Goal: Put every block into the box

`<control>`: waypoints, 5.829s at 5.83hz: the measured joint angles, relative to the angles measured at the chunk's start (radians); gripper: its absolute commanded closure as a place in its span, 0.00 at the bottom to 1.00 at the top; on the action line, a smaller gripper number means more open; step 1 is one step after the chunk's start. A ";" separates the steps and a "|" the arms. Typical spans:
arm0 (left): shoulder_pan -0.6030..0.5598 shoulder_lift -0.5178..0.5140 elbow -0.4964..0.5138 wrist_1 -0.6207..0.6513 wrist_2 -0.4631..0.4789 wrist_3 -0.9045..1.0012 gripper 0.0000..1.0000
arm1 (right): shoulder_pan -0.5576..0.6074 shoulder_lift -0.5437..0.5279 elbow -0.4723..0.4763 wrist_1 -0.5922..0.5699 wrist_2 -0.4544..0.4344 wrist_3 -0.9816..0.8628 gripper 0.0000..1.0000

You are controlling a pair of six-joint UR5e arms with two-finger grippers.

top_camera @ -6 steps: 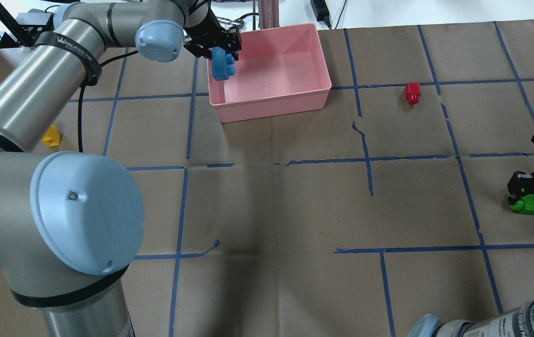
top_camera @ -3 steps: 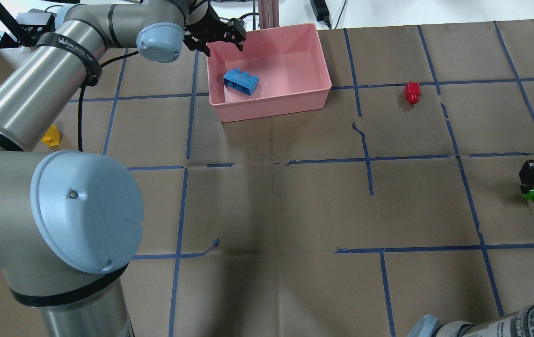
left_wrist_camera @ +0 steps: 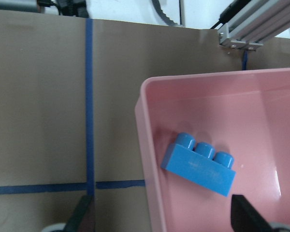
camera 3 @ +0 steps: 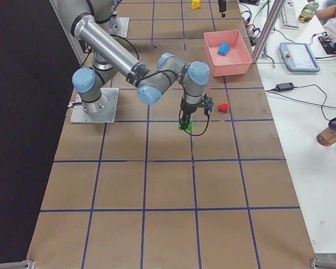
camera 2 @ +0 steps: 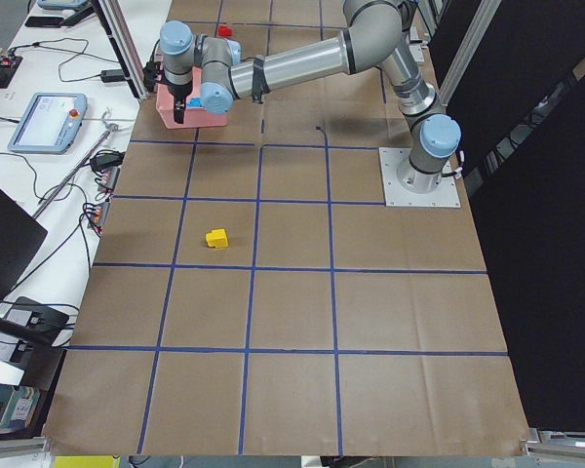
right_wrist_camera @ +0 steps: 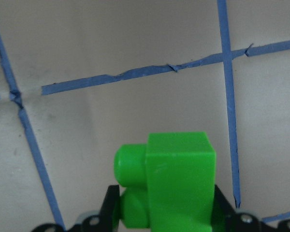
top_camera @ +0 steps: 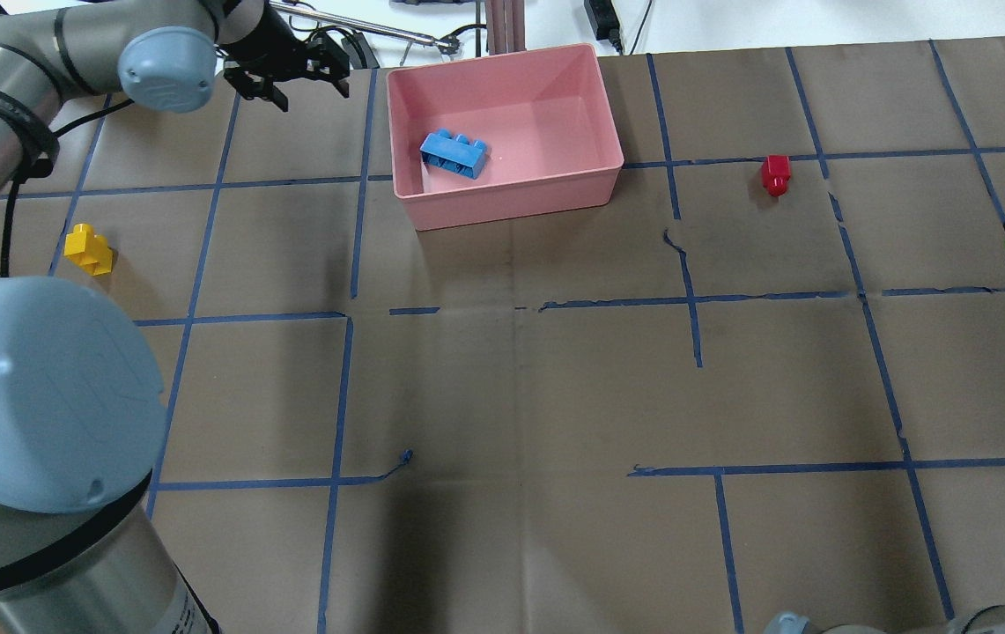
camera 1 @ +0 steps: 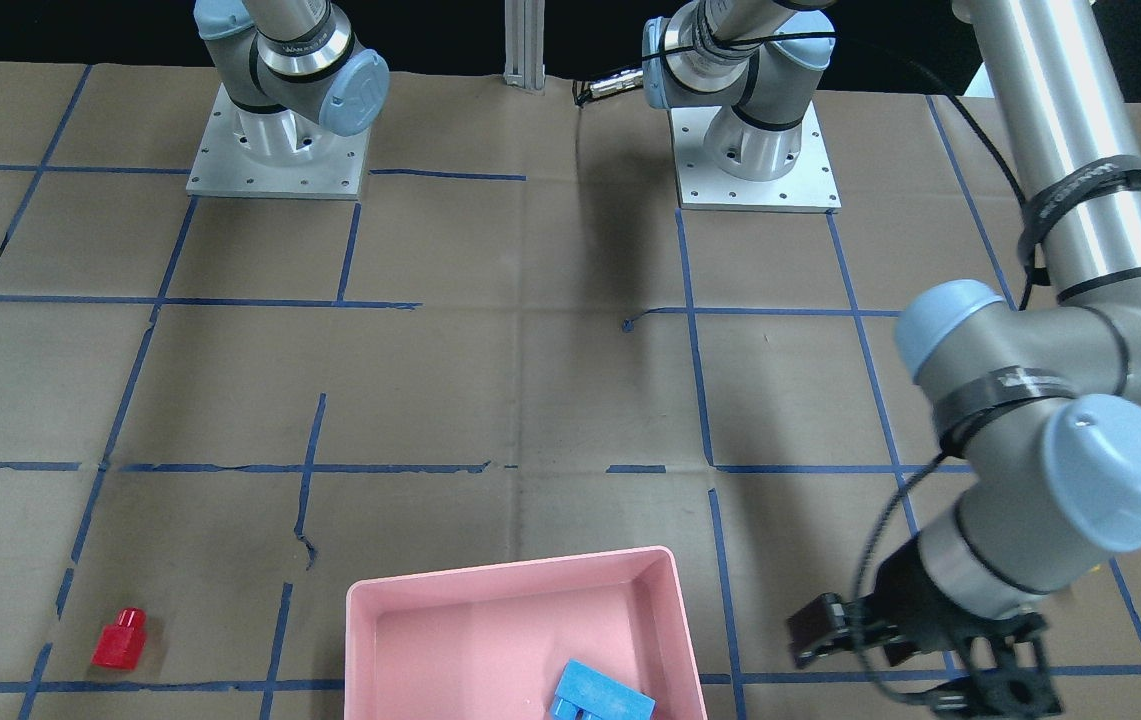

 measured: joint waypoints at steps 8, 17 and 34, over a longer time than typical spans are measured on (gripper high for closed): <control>0.387 -0.070 -0.155 0.018 0.241 0.473 1.00 | 0.755 0.533 -0.694 0.063 0.109 0.454 0.75; 0.006 0.091 -0.044 -0.107 -0.053 -0.250 1.00 | 0.603 0.487 -0.727 0.120 0.160 0.432 0.00; -0.154 0.542 -0.273 -0.422 0.213 -0.121 0.00 | 0.329 0.533 -0.562 0.037 0.103 0.414 0.85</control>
